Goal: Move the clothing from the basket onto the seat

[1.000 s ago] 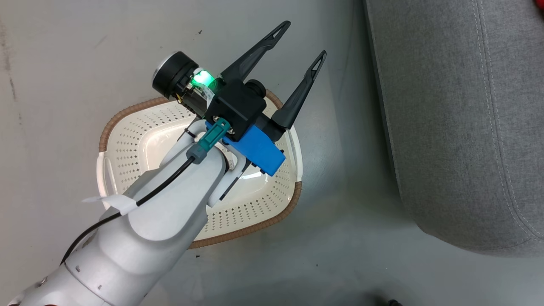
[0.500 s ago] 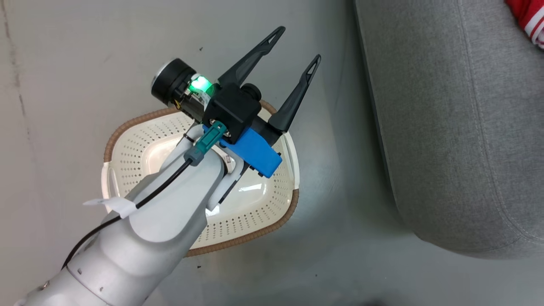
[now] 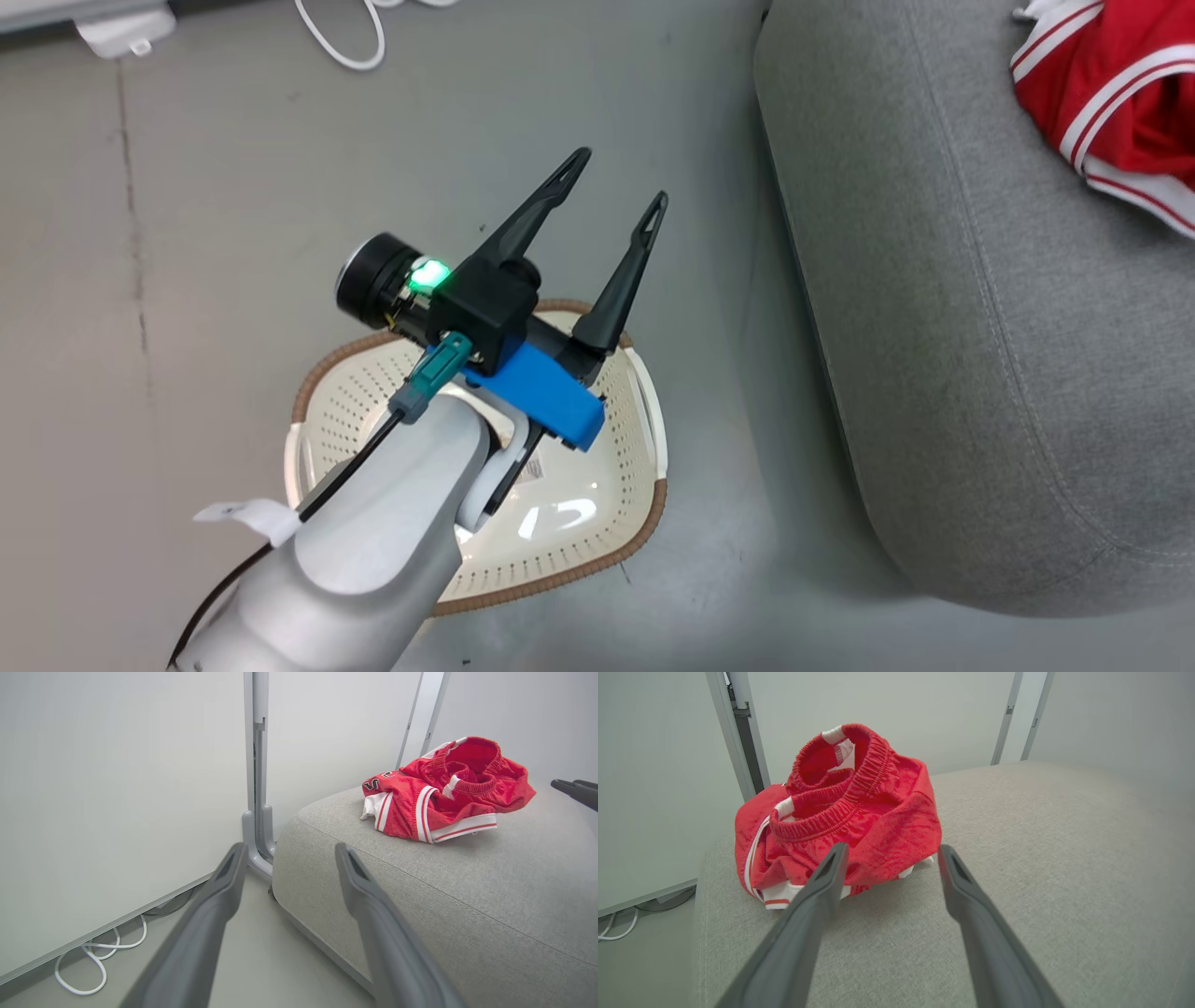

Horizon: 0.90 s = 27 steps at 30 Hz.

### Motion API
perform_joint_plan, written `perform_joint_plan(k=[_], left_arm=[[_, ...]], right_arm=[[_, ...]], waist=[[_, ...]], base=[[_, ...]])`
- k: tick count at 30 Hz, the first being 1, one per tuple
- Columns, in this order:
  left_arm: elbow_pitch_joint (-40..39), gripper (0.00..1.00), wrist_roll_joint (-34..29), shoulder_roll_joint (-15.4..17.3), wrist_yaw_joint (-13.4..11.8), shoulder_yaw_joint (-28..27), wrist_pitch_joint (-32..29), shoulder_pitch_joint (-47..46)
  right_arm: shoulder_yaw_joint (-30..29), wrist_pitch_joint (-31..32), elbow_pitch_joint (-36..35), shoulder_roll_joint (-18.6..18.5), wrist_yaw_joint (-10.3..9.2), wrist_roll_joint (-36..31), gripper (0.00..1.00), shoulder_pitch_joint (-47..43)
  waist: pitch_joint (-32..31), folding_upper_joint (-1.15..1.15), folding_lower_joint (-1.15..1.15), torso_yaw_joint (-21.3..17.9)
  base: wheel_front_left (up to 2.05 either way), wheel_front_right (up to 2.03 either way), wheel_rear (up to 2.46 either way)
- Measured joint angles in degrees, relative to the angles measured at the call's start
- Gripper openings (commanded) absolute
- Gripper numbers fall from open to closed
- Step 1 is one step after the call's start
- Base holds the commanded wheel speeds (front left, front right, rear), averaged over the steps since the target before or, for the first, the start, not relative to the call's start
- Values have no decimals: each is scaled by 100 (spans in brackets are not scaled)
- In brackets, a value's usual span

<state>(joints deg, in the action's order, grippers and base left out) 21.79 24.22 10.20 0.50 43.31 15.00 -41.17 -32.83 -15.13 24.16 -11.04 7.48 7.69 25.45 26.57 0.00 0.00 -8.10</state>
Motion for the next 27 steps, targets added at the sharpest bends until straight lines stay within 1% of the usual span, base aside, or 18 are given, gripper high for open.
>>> perform_joint_plan(k=[5,9,18,22,23,27], left_arm=[[-160,100,-47,-5,-22,-338,0,464],[-313,100,-149,-32,-49,-662,2,812],[-598,100,-427,-207,-47,-1518,7,1577],[-721,100,-569,-290,-36,-1948,7,1862],[-764,100,-648,-323,3,-2149,7,1993],[-815,100,-815,-376,46,-2490,7,2187]], right_arm=[[408,0,-509,200,1,-98,100,-481],[935,0,-917,326,0,-111,100,-700],[1954,1,-1588,421,0,-129,100,-892],[2179,0,-1804,465,0,-155,100,-966],[2250,0,-1846,512,0,-162,100,-1020],[2321,0,-1927,604,0,-211,100,-1120]], waist=[[-391,0,0,66],[-677,0,-1,135],[-1171,0,-1,442],[-1331,0,-1,624],[-1401,0,0,722],[-1520,0,0,918]], base=[[0,0,0],[0,0,0],[0,0,0],[0,0,0],[0,0,0],[0,0,0]])
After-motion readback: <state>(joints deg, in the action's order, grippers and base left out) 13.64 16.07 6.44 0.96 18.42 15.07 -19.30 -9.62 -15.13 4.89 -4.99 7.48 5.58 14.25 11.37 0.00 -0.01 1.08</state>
